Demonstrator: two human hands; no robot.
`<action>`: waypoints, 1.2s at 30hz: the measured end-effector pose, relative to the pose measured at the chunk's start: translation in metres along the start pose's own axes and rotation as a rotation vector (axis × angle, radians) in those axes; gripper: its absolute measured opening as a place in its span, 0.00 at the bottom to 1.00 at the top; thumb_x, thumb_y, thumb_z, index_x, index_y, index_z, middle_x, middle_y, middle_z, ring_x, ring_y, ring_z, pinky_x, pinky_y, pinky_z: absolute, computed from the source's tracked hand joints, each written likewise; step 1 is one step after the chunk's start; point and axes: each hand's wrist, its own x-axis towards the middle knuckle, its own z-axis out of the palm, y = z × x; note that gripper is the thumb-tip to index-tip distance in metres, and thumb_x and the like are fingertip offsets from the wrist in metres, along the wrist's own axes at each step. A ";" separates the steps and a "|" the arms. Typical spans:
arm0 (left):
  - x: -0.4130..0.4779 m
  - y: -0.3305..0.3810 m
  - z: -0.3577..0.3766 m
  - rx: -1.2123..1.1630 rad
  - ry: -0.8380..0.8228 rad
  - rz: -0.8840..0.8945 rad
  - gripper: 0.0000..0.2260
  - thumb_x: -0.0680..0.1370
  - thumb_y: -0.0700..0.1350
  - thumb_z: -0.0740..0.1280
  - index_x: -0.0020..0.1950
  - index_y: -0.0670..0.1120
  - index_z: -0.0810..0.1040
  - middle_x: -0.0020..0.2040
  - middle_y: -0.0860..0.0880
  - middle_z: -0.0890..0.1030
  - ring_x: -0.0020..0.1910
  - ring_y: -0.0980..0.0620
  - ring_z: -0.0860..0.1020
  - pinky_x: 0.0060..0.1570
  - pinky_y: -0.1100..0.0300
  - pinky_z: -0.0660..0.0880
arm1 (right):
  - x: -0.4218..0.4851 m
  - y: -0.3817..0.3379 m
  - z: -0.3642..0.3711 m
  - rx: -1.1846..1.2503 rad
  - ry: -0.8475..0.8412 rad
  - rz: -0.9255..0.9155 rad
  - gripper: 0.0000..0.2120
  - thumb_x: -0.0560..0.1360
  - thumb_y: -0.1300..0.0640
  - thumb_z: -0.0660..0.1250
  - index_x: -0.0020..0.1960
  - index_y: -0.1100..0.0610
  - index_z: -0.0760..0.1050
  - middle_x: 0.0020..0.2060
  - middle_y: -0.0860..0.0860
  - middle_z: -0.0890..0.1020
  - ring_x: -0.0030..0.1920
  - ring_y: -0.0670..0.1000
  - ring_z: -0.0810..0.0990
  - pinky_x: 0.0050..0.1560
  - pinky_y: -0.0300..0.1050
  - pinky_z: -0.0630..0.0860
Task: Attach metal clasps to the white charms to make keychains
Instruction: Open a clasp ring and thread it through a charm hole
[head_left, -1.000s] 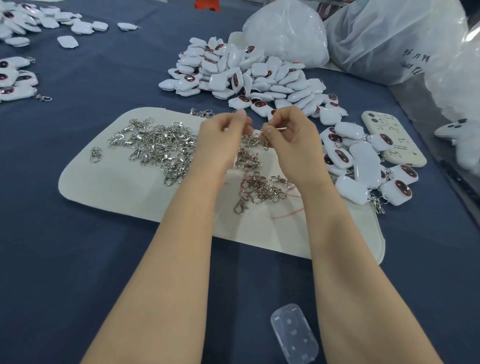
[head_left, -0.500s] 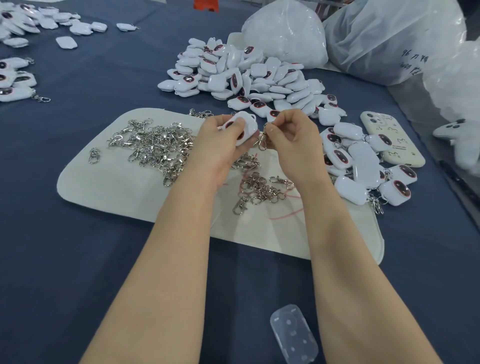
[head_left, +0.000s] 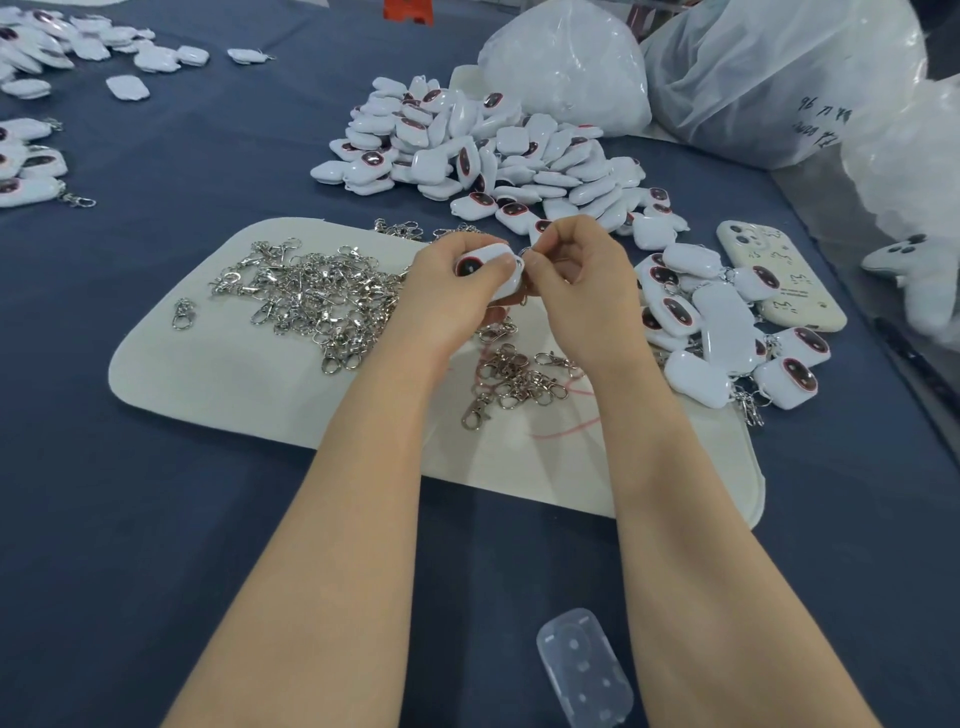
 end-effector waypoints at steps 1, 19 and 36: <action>0.000 0.000 0.000 -0.001 0.002 0.003 0.05 0.77 0.38 0.66 0.46 0.48 0.77 0.40 0.49 0.80 0.33 0.54 0.82 0.35 0.65 0.78 | 0.000 0.000 0.000 0.000 -0.007 0.004 0.11 0.75 0.66 0.65 0.40 0.51 0.69 0.36 0.49 0.79 0.40 0.53 0.80 0.51 0.54 0.78; 0.003 -0.006 0.000 -0.039 0.053 -0.027 0.04 0.77 0.36 0.64 0.50 0.42 0.77 0.41 0.45 0.80 0.37 0.47 0.81 0.42 0.58 0.80 | -0.004 0.000 -0.001 0.038 -0.100 0.008 0.09 0.76 0.67 0.63 0.42 0.55 0.69 0.37 0.52 0.79 0.38 0.50 0.79 0.51 0.57 0.79; 0.002 -0.001 0.002 0.376 0.168 0.248 0.08 0.75 0.37 0.64 0.46 0.46 0.82 0.42 0.48 0.80 0.38 0.55 0.76 0.42 0.64 0.72 | 0.000 0.002 0.004 0.071 0.006 0.076 0.12 0.75 0.66 0.65 0.40 0.51 0.70 0.39 0.55 0.80 0.44 0.60 0.81 0.51 0.60 0.78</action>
